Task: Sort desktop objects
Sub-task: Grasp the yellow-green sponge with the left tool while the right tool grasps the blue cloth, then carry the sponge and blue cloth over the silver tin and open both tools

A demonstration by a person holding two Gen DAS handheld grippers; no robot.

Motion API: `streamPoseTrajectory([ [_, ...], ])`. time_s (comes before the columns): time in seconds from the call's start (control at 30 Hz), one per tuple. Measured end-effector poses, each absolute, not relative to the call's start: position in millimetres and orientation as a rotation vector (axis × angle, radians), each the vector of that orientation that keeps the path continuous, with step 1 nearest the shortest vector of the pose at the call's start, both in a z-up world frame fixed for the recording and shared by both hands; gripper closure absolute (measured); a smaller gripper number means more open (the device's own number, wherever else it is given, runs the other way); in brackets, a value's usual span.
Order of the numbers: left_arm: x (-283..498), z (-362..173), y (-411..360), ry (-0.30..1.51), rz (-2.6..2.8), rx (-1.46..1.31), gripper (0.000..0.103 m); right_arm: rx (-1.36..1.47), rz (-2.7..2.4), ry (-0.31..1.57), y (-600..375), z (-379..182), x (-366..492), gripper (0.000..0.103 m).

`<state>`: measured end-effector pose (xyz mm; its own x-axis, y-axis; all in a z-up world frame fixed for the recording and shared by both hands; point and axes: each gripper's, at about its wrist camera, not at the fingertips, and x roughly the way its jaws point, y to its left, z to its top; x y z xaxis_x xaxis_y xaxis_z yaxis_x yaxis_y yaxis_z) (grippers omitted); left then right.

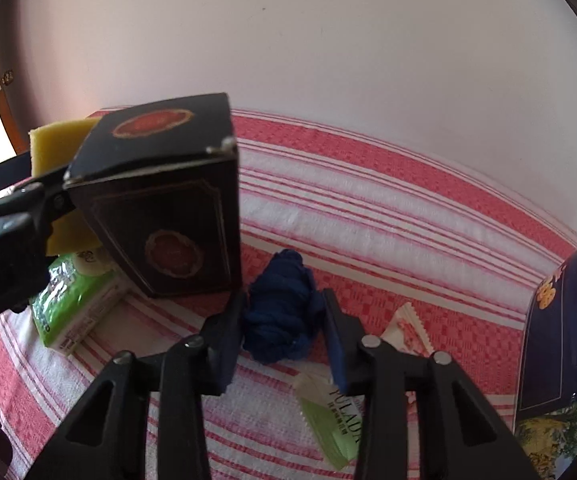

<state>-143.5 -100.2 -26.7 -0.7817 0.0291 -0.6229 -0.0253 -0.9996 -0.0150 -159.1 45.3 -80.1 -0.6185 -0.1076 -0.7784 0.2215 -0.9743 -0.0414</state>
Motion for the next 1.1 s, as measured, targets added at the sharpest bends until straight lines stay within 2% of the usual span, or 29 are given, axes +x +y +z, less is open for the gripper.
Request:
streamPoseTrajectory([
  [0.07,-148,-35,-101,-0.057,2.894,-1.06,0.014,1.258,-2.66,0.149,52,-79,-157,0.068],
  [0.13,-150,-38,-99,-0.022,2.918,-1.038,0.018,1.233,-2.671,0.103,59,-76,-154,0.068],
  [0.17,-149,-38,-96,0.026,2.94,-1.011,0.032,1.221,-2.677,0.086,61,-75,-152,0.068],
  [0.2,-148,-37,-92,0.072,2.948,-0.98,0.038,1.212,-2.681,0.072,63,-73,-150,0.068],
  [0.27,-145,-35,-89,0.096,2.936,-0.941,0.044,1.196,-2.688,0.049,66,-72,-148,0.068],
  [0.3,-143,-35,-88,0.103,2.926,-0.922,0.07,1.185,-2.695,0.038,68,-70,-146,0.068],
  [0.47,-134,-30,-86,0.085,2.894,-0.848,0.069,1.074,-2.767,-0.004,76,-56,-137,0.068],
  [0.77,-98,0,-104,-0.151,2.961,-0.67,0.069,0.964,-2.789,-0.089,90,-38,-101,0.068],
  [0.9,-85,-2,-90,-0.122,2.951,-0.679,0.069,0.947,-2.803,-0.106,96,-36,-77,0.068],
  [1.1,-64,-4,-67,-0.086,2.923,-0.653,0.069,0.926,-2.894,0.02,119,-31,-48,0.068],
])
